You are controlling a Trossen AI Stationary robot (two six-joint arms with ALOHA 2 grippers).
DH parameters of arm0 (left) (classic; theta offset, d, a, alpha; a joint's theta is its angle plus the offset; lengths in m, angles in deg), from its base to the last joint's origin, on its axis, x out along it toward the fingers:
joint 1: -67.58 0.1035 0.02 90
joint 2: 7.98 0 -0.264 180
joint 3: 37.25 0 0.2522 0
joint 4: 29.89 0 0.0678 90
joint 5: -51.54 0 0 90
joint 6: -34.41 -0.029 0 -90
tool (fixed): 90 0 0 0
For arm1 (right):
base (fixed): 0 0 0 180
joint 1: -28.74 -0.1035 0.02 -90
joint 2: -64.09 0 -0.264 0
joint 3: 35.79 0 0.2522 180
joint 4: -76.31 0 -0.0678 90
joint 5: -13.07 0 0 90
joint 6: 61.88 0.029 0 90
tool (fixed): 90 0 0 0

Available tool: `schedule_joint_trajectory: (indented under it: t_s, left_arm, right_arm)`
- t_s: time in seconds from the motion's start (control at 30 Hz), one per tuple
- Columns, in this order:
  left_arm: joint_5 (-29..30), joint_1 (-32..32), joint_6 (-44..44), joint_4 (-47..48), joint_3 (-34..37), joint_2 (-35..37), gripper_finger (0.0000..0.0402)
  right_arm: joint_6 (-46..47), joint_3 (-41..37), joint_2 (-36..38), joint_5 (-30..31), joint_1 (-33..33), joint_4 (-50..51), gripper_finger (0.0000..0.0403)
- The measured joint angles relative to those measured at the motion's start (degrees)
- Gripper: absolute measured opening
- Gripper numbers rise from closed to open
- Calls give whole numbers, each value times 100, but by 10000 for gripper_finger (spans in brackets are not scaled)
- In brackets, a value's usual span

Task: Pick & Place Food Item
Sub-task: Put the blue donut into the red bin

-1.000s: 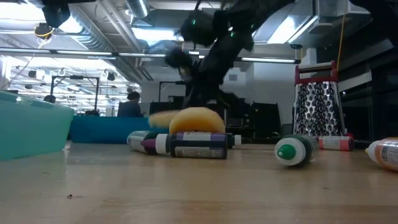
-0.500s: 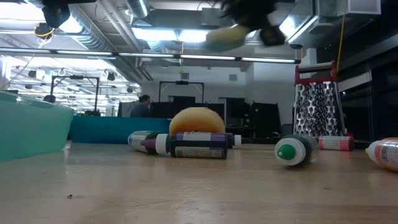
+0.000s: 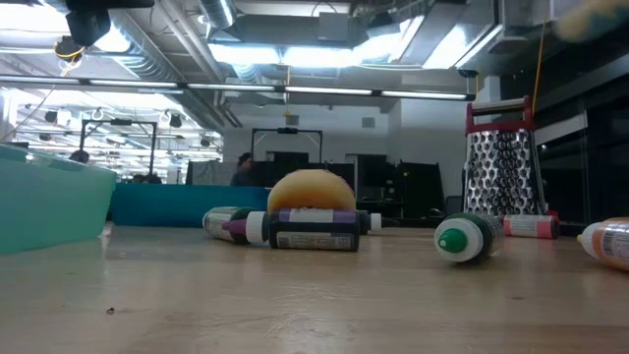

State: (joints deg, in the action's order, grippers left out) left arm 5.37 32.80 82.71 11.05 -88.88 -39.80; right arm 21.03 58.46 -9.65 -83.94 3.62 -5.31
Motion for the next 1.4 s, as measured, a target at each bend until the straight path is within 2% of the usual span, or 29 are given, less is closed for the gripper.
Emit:
schedule_joint_trajectory:
  t_s: [0.13,0.4,0.5,0.63,0.8,1.0,1.23,1.4]
  left_arm:
    - [-2,-1,142,-2,0,-118,111]
    - [-2,-1,356,-70,0,-216,111]
    - [-3,-1,360,-179,0,-216,111]
    - [-3,-1,360,-280,0,-216,111]
    - [-2,-1,360,-304,0,-216,111]
    - [-17,0,432,-299,0,-216,111]
    - [-26,-1,546,-279,0,-220,111]
    - [-26,0,649,-278,0,-220,111]
  right_arm:
    - [1123,-758,251,-180,-761,-522,2]
    - [3088,-2423,482,-306,-2108,-2806,2]
    - [3755,-2804,480,-303,-2563,-3311,2]
    - [4504,-3016,481,-60,-3131,-3482,2]
    - [4567,-3118,480,-90,-3359,-3538,2]
    - [4532,-3118,482,181,-3362,-3478,2]
    - [4503,-3118,482,315,-3580,-2756,2]
    - [4499,-3118,482,509,-3804,-2695,2]
